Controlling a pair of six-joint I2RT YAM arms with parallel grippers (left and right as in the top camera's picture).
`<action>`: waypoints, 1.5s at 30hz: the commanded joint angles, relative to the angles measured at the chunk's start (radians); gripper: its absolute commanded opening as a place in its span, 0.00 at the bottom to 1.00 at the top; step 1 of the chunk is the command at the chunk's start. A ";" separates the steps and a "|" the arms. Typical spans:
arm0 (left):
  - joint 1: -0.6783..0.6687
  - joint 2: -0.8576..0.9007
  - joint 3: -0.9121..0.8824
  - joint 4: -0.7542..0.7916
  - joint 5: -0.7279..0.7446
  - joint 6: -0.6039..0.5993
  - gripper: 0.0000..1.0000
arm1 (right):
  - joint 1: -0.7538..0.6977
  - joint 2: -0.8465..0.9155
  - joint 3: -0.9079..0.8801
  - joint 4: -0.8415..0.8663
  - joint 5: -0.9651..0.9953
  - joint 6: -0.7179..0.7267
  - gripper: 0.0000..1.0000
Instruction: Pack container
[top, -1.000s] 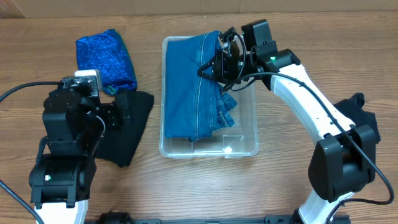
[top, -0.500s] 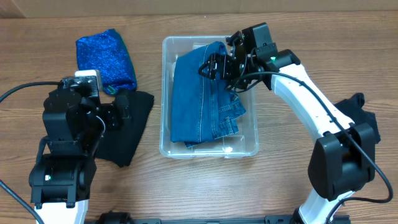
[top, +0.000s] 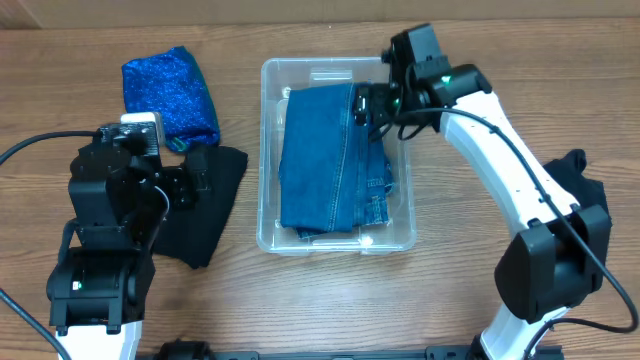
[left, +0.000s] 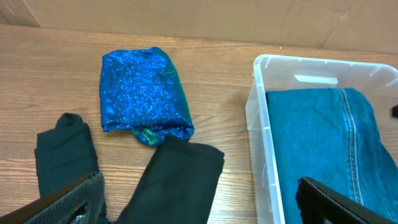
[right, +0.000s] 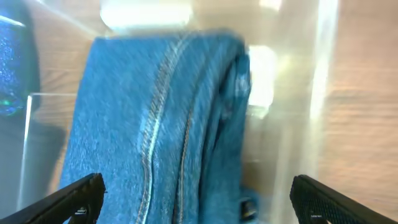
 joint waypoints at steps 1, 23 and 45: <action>-0.006 0.001 0.026 0.004 0.001 0.023 1.00 | 0.033 -0.015 0.076 -0.011 0.089 -0.219 0.90; -0.006 0.001 0.026 0.004 0.001 0.023 1.00 | 0.057 0.330 0.071 0.021 0.156 -0.315 0.16; -0.006 0.002 0.026 0.010 0.001 0.023 1.00 | 0.121 -0.107 0.229 -0.436 0.058 -0.252 0.21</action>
